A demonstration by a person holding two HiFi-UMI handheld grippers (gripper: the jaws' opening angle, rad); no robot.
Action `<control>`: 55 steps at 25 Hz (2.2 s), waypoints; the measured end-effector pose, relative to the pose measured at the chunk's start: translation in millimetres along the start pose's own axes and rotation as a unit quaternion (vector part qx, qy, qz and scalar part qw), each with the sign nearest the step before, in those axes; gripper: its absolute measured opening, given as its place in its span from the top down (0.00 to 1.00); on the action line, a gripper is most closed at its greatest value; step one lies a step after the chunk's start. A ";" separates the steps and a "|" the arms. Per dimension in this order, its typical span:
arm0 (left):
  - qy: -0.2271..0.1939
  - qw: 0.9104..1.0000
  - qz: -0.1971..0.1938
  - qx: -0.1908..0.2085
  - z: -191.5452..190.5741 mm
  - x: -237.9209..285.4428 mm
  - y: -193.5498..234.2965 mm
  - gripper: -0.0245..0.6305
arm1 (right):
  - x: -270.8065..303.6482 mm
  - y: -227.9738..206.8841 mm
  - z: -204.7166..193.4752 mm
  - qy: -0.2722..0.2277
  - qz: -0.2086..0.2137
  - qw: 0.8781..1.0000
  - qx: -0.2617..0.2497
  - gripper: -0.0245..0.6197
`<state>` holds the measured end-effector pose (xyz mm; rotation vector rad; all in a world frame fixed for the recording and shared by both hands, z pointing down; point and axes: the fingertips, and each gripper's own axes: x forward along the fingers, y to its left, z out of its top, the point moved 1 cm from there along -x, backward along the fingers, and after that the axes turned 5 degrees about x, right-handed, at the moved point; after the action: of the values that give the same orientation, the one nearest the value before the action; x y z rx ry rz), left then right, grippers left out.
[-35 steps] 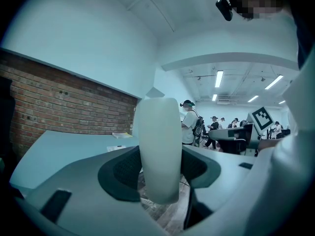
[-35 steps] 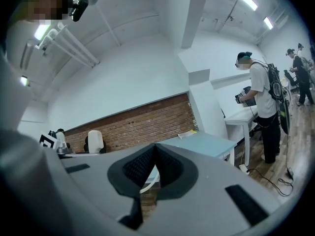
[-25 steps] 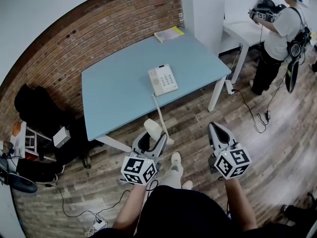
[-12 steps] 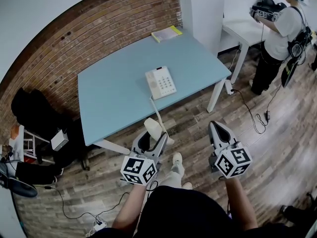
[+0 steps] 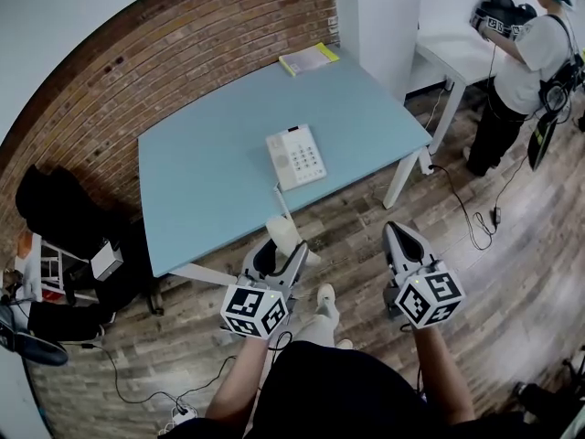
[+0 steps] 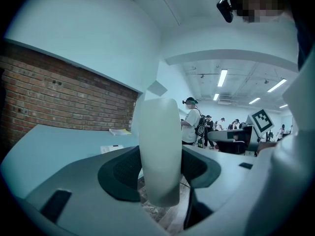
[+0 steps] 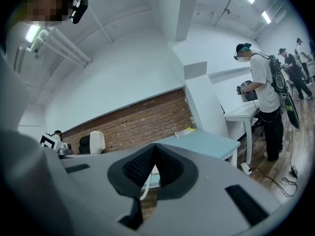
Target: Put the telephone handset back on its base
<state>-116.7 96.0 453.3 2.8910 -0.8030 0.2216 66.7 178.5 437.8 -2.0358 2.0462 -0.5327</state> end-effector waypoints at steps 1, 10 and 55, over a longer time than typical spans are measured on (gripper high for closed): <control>0.003 1.000 0.003 -0.002 -1.0 4.9 2.1 0.60 | 3.1 -4.1 0.0 0.002 -0.001 1.000 0.002 0.94; 0.012 1.000 0.005 -0.011 5.5 43.9 17.1 0.60 | 32.9 -29.2 7.3 0.014 -0.008 1.000 0.014 0.94; 0.031 0.997 -0.051 -0.056 23.6 172.8 154.4 0.60 | 216.1 -30.6 31.8 0.055 -0.023 0.998 0.003 0.94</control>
<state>-48.1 -125.7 474.2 2.7952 -0.6356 0.2446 101.5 -39.2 443.7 -2.1000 2.0592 -0.6716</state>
